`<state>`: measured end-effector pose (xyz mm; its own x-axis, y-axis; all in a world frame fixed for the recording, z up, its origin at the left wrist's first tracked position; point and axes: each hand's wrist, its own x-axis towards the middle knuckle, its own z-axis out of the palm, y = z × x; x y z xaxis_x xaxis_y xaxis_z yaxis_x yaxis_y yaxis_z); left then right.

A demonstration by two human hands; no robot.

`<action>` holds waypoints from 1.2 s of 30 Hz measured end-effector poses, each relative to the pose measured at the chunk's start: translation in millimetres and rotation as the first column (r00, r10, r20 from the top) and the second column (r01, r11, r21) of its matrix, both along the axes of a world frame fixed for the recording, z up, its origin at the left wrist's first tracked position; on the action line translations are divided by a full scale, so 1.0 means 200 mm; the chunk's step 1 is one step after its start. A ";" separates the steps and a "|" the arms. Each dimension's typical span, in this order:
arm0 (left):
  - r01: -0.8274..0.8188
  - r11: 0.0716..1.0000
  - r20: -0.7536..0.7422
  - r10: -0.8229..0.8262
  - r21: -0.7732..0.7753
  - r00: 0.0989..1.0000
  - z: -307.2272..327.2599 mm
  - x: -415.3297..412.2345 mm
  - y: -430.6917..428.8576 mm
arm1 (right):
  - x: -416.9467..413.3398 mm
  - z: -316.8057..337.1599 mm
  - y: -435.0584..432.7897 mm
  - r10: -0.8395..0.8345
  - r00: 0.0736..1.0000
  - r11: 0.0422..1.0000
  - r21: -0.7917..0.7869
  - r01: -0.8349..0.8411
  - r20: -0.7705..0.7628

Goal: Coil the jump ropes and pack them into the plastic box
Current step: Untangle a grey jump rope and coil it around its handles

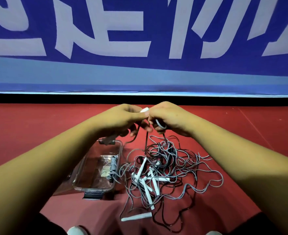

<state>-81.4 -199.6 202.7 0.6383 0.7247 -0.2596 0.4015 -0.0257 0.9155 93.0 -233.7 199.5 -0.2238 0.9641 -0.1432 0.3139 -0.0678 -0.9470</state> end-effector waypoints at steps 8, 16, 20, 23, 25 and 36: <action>-0.464 0.885 0.207 0.461 -0.036 0.863 -0.02 -0.12 0.16 | 0.18 -0.11 0.04 -0.027 0.999 0.991 -0.127 0.030 0.031; -0.687 0.725 0.157 0.685 -0.048 0.712 -0.09 -0.33 0.31 | 0.37 -0.24 0.07 -0.152 0.981 0.959 -0.221 0.175 0.117; -0.718 0.694 0.140 0.717 -0.046 0.683 -0.10 -0.32 0.33 | 0.39 -0.27 0.08 -0.095 0.956 0.980 -0.143 0.138 0.276; -0.779 0.625 0.145 0.777 -0.049 0.613 -0.10 -0.33 0.35 | 0.40 -0.26 0.07 -0.034 0.951 0.987 -0.137 0.079 0.307; -0.786 0.619 0.124 0.780 -0.006 0.613 -0.10 -0.35 0.34 | 0.40 -0.25 0.05 -0.034 0.950 0.992 -0.108 0.071 0.311; -0.204 0.977 0.021 0.203 0.063 0.979 -0.05 0.01 0.02 | 0.11 -0.03 0.00 0.036 0.909 0.973 0.192 -0.126 0.416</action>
